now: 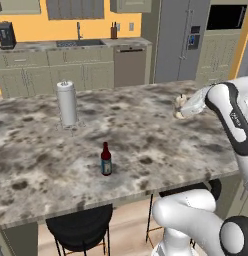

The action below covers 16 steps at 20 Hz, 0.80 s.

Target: Get the candle and the beer from the cabinet and move them to the dining counter.

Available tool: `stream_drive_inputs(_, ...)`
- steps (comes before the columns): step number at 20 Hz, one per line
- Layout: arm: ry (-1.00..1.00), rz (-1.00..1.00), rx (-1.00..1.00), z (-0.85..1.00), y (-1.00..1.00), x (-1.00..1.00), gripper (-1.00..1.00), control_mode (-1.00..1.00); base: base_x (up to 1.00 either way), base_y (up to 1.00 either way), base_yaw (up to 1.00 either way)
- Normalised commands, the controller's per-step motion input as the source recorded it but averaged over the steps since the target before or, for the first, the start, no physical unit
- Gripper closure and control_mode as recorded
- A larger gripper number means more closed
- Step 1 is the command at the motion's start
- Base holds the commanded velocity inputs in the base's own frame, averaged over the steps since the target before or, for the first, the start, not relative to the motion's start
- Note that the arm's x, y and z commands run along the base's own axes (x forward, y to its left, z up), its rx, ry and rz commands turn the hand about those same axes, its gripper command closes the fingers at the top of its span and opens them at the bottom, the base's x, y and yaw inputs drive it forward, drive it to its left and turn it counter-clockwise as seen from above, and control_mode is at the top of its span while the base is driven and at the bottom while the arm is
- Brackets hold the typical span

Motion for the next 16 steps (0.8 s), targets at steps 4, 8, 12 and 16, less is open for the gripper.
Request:
stream_drive_inputs(4, 0.00, 0.49, 0.00, -1.00, 0.08, 0.92, 1.00, -1.00, 0.00, 0.00, 0.00)
stream_drive_inputs(8, 0.01, 0.30, 0.00, -0.99, 0.37, 0.59, 1.00, -1.00, 0.00, 0.00, 0.00)
stream_drive_inputs(12, 0.07, 0.04, 0.01, -0.63, 0.17, 0.44, 1.00, -1.00, 0.00, 0.00, 0.00)
stream_drive_inputs(16, 0.09, 0.00, 0.04, -0.71, 0.00, 0.35, 1.00, -1.00, 0.00, 0.00, 0.00)
